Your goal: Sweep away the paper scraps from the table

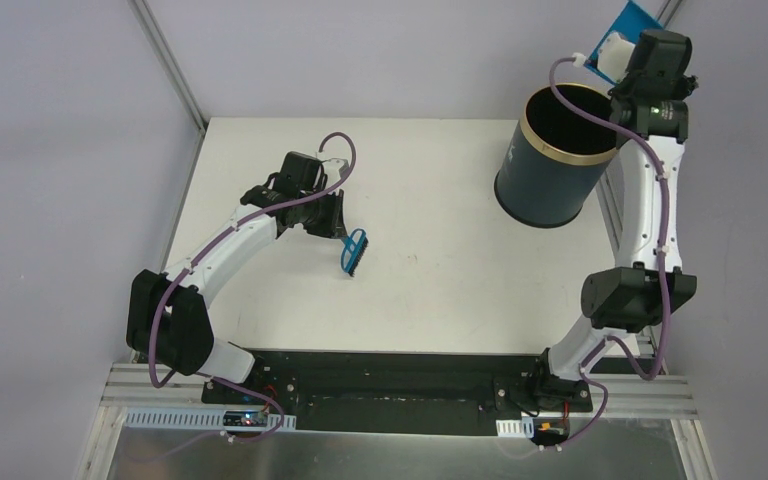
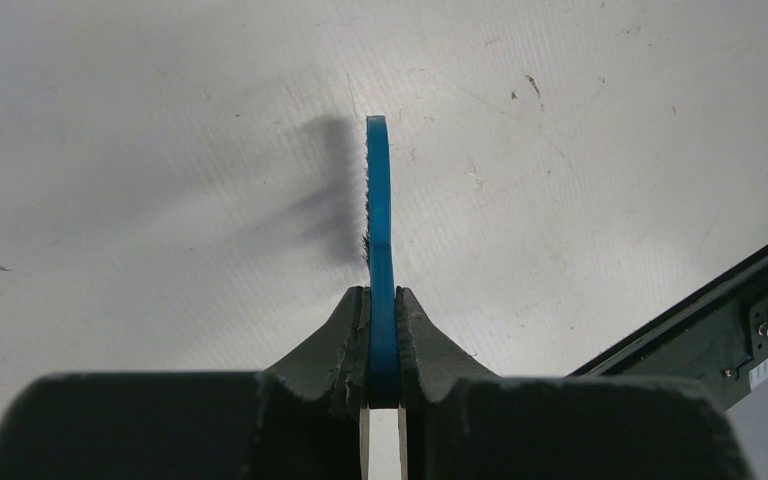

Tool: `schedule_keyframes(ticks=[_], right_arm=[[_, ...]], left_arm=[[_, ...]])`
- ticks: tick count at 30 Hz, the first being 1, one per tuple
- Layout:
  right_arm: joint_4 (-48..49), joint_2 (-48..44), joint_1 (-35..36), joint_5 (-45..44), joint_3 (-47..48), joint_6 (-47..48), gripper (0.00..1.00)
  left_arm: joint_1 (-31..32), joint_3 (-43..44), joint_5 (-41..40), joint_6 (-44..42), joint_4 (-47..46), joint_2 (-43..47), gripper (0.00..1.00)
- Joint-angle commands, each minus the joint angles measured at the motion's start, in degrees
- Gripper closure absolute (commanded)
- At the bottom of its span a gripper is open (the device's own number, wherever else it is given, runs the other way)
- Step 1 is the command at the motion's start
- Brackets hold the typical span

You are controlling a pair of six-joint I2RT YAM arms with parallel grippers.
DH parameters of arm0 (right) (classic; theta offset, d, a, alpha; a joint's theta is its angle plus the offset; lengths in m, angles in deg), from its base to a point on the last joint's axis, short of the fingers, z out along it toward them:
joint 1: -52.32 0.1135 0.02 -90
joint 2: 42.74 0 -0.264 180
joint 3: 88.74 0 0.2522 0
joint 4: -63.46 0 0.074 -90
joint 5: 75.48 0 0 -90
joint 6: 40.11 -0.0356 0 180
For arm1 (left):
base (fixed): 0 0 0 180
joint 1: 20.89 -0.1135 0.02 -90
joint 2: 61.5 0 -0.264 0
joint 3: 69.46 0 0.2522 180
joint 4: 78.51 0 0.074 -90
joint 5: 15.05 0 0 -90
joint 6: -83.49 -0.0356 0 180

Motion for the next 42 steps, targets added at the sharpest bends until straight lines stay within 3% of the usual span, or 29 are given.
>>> schedule_keyframes(ticks=[1, 6, 12, 18, 27, 42], right_arm=[[-18.6, -1.0, 1.2, 7.0, 8.5, -19.6, 1.00], [-26.4, -6.1, 7.2, 17.8, 0.0, -26.6, 1.00], [-29.1, -14.9, 17.4, 29.6, -15.9, -28.1, 1.00], [-35.7, -19.9, 22.4, 43.0, -28.1, -30.2, 1.00], [-30.3, -18.5, 28.2, 39.7, -48.4, -31.4, 1.00], [-16.3, -9.9, 35.5, 38.2, -57.0, -37.9, 0.97]], left_arm=[[0.1, 2.1, 0.2, -0.6, -1.1, 2.0, 1.00], [0.1, 2.1, -1.2, -0.9, -1.1, 2.5, 1.00], [0.2, 1.0, -4.1, -1.2, -2.1, 3.5, 1.00], [0.2, 1.3, -4.0, -1.4, -1.8, 2.3, 1.00], [0.2, 1.3, -4.8, -1.4, -1.6, 2.0, 1.00], [0.2, 1.3, -3.7, -1.1, -1.8, 0.8, 1.00]])
